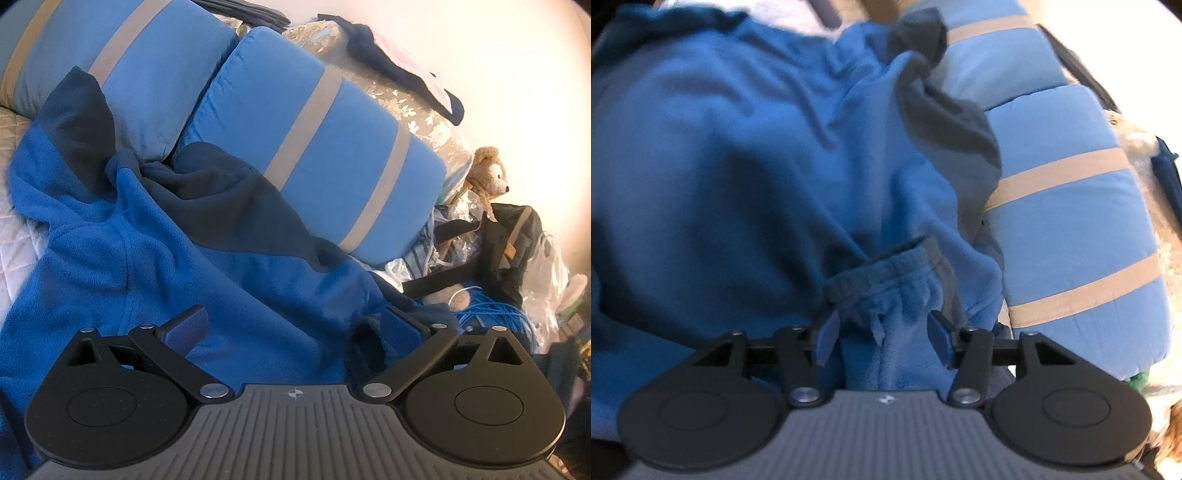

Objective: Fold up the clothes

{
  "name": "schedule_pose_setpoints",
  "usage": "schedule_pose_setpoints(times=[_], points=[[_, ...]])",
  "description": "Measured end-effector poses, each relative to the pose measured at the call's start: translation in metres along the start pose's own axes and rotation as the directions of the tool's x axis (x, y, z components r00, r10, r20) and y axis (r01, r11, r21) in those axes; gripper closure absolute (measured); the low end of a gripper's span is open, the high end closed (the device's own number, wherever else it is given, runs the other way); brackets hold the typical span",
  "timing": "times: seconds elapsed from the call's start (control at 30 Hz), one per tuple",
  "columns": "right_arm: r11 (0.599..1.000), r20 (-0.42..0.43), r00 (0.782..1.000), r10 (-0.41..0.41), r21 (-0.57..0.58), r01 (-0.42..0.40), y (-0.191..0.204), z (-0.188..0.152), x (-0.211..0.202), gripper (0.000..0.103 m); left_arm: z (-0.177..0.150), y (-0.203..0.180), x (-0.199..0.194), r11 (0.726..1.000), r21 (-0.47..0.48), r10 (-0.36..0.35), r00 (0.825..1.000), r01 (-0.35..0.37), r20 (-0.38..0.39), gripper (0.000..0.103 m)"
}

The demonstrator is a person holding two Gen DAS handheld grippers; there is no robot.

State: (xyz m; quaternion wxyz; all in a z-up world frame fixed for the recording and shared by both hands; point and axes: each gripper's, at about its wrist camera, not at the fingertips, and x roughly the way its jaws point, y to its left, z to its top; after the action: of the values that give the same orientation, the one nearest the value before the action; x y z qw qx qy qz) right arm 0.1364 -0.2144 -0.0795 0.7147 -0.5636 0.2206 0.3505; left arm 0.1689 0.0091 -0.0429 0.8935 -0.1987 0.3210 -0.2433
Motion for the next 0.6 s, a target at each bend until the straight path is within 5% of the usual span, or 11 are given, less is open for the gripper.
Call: schedule_pose_setpoints(times=[0.1, 0.17, 0.37, 0.6], points=[[0.998, -0.043, 0.999, -0.001, -0.057, -0.002, 0.004, 0.001, 0.012, 0.045, 0.000, 0.000, 0.000, 1.000, -0.006, -0.014, 1.000, 0.013, -0.005, 0.003], [0.996, -0.054, 0.999, -0.008, -0.088, 0.003, 0.008, 0.001, 0.016, 0.087, 0.000, 0.001, 0.001, 0.999, -0.013, -0.035, 0.999, 0.034, -0.014, 0.003], [0.991, 0.039, 0.994, -0.102, -0.079, 0.104, 0.011, 0.005, 0.000, 0.094, -0.001, 0.006, 0.010, 0.976, -0.128, -0.188, 0.979, 0.177, -0.082, 0.008], [0.982, 0.149, 0.970, -0.190, 0.037, 0.187, 0.008, 0.013, -0.038, 0.094, -0.008, 0.015, 0.039, 0.833, -0.412, -0.455, 0.881, 0.370, -0.130, 0.009]])
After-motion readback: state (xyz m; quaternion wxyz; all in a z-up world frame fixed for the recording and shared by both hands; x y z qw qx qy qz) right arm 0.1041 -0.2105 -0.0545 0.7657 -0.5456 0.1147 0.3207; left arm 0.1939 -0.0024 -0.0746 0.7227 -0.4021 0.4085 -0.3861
